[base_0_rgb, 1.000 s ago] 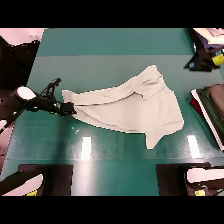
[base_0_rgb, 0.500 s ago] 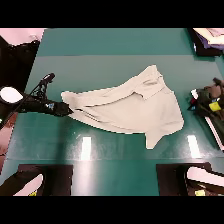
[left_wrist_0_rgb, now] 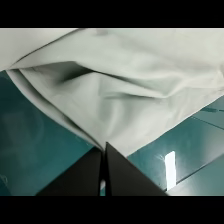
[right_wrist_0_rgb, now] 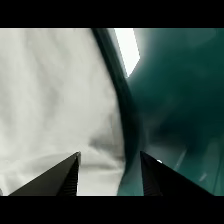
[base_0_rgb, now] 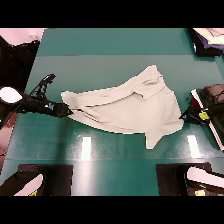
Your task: Fold the shirts.
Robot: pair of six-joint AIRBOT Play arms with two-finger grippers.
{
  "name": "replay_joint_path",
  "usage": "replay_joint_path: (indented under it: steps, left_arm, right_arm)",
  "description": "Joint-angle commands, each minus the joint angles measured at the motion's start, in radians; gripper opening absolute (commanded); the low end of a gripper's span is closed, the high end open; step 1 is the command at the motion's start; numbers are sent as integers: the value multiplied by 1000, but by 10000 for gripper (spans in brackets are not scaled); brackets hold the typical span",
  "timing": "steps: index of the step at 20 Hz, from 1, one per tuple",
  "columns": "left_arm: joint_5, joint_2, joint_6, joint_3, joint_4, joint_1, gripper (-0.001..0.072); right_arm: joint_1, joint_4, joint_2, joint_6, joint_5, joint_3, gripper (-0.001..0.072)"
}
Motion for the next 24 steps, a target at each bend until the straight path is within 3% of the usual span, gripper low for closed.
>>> replay_joint_path:
  steps: [1, 2, 5, 6, 10, 13, 15, 21, 24]
  left_arm:
    - [-7, 1, -2, 0, 0, 1, 29]
    - [-11, 1, -2, 0, 0, 1, 29]
    - [-18, 1, -8, 0, -1, 1, 29]
    - [-16, 1, -33, 2, -1, 1, 29]
    - [-20, 6, -81, 131, -3, 1, 28]
    - [-65, 6, -81, 420, -3, 1, 28]
    - [-88, 6, -79, 661, -1, 1, 28]
    - [-83, 6, -83, 1346, 3, 1, 28]
    - [-3, 84, -108, 1432, 3, 1, 28]
  right_arm:
    - [40, -1, -24, -2, -15, -9, 430]
    - [45, 0, -27, -2, -20, -9, 396]
    - [53, -1, 0, -10, -34, -9, 40]
    - [53, 0, 23, -10, -40, -8, 19]
    - [53, 129, 172, -10, -45, 76, 18]
    - [53, 367, 295, -10, -78, 261, 18]
    - [53, 445, 371, -9, -122, 415, 18]
    - [51, 433, 529, -8, -188, 867, 17]
    - [51, 335, 578, 35, -197, 1020, 17]
